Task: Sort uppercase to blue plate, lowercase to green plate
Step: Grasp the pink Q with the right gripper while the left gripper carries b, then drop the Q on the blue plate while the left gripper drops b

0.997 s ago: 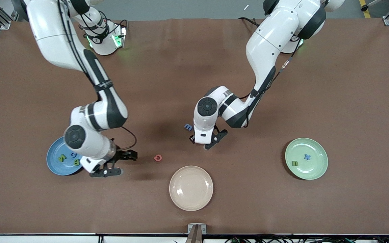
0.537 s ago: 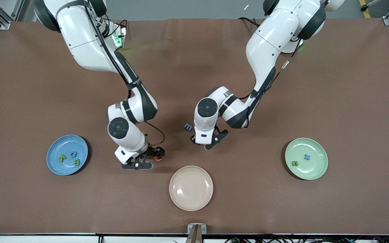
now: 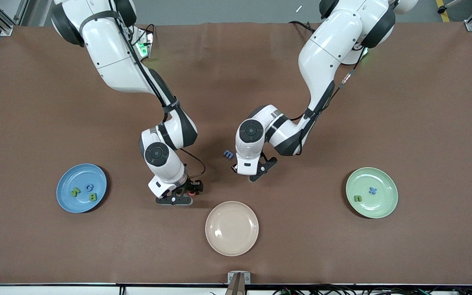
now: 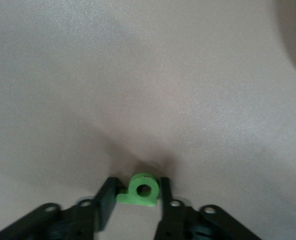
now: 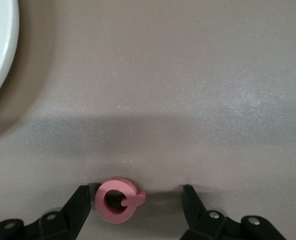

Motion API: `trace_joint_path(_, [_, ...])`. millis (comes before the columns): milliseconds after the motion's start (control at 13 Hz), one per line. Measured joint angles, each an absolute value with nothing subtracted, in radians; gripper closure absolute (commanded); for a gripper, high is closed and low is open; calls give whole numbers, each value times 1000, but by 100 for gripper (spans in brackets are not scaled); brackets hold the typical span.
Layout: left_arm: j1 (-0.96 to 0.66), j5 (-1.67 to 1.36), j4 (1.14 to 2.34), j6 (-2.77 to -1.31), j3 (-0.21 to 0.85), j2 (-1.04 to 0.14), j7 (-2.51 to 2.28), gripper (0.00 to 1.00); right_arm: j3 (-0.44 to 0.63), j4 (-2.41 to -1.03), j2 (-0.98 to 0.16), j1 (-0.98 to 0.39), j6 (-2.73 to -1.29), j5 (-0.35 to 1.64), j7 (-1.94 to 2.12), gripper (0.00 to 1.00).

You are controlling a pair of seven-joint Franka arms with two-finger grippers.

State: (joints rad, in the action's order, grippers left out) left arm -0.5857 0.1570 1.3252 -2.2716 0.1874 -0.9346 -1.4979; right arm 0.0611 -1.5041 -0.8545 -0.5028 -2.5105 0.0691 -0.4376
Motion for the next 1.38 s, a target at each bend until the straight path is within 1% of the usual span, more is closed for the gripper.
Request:
trace_joint_path(153, [-586, 157, 1322, -2258, 187, -936, -1498, 99, 61, -1504, -855, -504, -2512, 62, -438, 49])
trace_joint_path(307, [-583, 157, 1309, -2200, 187, -929, -1498, 99, 58, -1501, -854, -508, -2521, 61, -438, 70])
trace_joint_path(460, [-574, 158, 1297, -2152, 181, -895, -1497, 99, 60, -1500, -851, -513, -2521, 61, -441, 93])
trace_joint_path(537, [-559, 159, 1296, -2131, 176, -872, -1489, 99, 60, -1500, -851, -513, -2521, 61, -441, 99])
trace_joint_path(767, [-476, 160, 1298, -2059, 173, -814, -1416, 100, 63, -1498, -848, -512, -2520, 61, -441, 100])
trace_joint_path(921, [-417, 161, 1308, -2031, 171, -791, -1377, 100, 87, -1485, -847, -498, -2506, 57, -418, 100])
trace_joint_path(1151, [-297, 163, 1372, -2025, 169, -752, -1227, 100, 104, -1438, -839, -391, -2401, 55, -222, 100])
trace_joint_path(1381, [-170, 163, 1441, -2024, 172, -721, -1084, 99, 106, -1407, -797, -259, -2299, 55, 33, 100])
